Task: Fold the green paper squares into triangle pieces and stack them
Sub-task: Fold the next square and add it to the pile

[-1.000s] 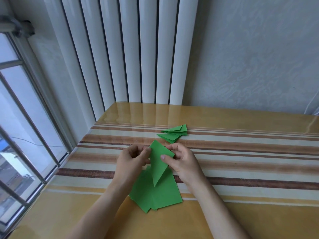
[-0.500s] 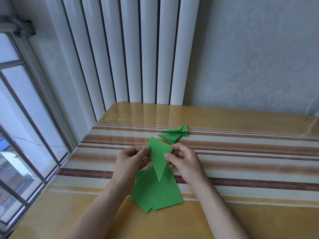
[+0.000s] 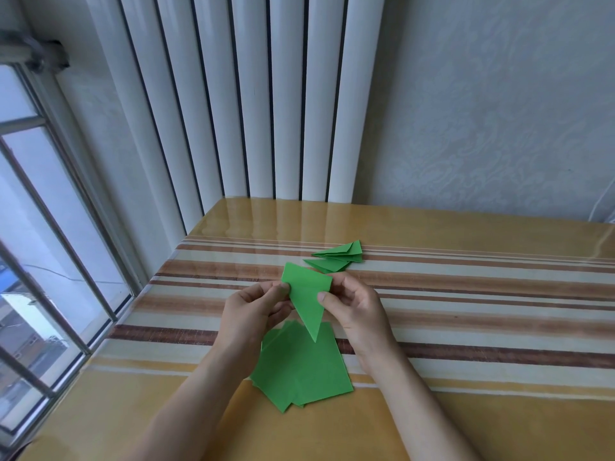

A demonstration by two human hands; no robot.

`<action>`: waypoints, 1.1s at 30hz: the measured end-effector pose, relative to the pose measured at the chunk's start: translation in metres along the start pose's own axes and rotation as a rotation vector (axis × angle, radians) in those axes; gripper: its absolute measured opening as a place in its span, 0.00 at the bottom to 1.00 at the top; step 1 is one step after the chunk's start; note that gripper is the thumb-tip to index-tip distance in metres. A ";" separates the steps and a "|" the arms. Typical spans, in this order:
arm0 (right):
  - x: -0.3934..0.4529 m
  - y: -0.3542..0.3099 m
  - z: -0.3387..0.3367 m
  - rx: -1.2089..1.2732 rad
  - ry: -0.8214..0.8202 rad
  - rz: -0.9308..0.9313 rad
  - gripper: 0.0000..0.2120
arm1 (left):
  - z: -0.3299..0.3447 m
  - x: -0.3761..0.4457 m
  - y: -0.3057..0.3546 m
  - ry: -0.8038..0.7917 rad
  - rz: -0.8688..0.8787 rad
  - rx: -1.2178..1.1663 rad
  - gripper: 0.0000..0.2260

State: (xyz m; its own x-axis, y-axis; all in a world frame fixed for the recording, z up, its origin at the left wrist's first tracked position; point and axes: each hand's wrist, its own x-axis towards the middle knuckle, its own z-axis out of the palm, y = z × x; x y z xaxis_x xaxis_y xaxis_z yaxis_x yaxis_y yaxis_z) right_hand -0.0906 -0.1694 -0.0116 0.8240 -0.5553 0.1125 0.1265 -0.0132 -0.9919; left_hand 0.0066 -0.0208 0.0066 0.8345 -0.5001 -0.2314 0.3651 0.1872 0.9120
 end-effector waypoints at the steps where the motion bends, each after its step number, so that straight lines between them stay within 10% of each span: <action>1: 0.000 0.001 0.001 0.001 -0.002 0.002 0.10 | 0.000 0.000 0.000 0.003 0.004 0.000 0.04; 19: -0.001 0.002 0.001 -0.311 0.013 -0.294 0.19 | 0.003 -0.005 0.003 -0.036 -0.013 -0.005 0.17; 33: -0.002 0.004 0.002 -0.222 -0.115 -0.032 0.14 | 0.001 -0.007 0.004 -0.059 0.107 0.165 0.11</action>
State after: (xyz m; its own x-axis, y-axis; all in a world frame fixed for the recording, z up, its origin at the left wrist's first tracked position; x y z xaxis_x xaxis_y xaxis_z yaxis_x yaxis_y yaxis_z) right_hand -0.0912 -0.1666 -0.0157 0.8804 -0.4539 0.1371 0.0393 -0.2182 -0.9751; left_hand 0.0016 -0.0177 0.0121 0.8375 -0.5343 -0.1148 0.1995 0.1033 0.9744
